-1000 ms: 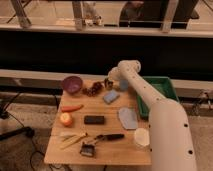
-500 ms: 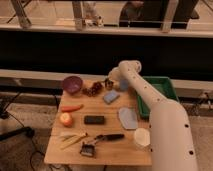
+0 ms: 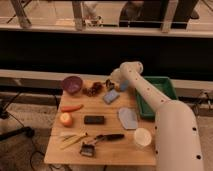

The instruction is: Place fork in metal cup

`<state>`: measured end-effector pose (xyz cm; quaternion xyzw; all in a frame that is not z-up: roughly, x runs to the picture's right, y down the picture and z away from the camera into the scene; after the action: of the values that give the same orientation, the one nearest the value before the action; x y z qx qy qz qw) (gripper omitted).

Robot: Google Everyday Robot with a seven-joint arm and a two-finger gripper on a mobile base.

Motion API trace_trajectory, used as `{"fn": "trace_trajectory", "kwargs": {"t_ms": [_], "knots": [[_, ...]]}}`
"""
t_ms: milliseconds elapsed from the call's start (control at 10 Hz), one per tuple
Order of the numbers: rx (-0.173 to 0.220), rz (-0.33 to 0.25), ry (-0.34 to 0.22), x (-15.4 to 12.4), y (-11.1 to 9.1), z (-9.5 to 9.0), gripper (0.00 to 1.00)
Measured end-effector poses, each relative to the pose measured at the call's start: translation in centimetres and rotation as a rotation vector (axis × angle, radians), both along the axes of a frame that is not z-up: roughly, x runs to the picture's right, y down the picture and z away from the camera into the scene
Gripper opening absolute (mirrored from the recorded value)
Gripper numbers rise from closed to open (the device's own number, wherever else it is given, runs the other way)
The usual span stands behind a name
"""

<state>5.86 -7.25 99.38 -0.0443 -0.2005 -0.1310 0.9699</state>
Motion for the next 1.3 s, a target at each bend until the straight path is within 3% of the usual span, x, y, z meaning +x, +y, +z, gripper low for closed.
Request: {"fn": "trace_trajectory", "kwargs": {"t_ms": [500,1300], "knots": [[-0.002,-0.002,-0.034,-1.7,0.0,-0.8,0.00],[-0.006,-0.008,-0.039,-1.7,0.0,-0.9,0.00]]}}
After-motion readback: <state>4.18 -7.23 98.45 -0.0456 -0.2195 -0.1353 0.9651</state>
